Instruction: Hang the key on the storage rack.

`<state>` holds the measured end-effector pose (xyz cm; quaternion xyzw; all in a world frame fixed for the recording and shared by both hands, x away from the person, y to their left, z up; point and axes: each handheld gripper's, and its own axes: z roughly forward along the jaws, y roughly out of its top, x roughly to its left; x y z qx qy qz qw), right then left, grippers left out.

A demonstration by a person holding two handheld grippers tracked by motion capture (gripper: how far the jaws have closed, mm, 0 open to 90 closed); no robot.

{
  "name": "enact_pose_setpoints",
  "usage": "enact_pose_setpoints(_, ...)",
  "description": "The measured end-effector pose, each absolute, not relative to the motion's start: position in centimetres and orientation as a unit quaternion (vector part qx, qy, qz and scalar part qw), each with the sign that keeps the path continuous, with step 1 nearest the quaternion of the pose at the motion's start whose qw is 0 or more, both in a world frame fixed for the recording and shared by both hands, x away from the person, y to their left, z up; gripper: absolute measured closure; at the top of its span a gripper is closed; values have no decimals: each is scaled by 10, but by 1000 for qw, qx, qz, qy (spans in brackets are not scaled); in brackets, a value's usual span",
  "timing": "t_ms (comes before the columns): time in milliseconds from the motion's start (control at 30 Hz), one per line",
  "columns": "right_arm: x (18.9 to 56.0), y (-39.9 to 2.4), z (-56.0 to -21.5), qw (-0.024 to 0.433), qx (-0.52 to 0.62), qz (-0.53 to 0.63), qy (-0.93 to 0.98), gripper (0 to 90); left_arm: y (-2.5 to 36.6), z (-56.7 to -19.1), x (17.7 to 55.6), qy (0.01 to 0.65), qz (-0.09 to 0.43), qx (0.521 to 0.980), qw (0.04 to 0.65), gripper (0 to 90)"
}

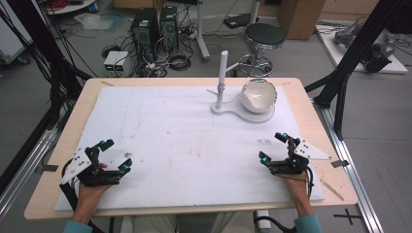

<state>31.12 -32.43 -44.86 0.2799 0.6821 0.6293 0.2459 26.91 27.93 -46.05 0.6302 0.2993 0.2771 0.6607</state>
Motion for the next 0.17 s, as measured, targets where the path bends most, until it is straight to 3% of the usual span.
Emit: enact_pose_setpoints(167, 311, -323, -449, 257, 276, 626, 682, 5, 279, -460, 269, 299, 278, 631, 660, 17)
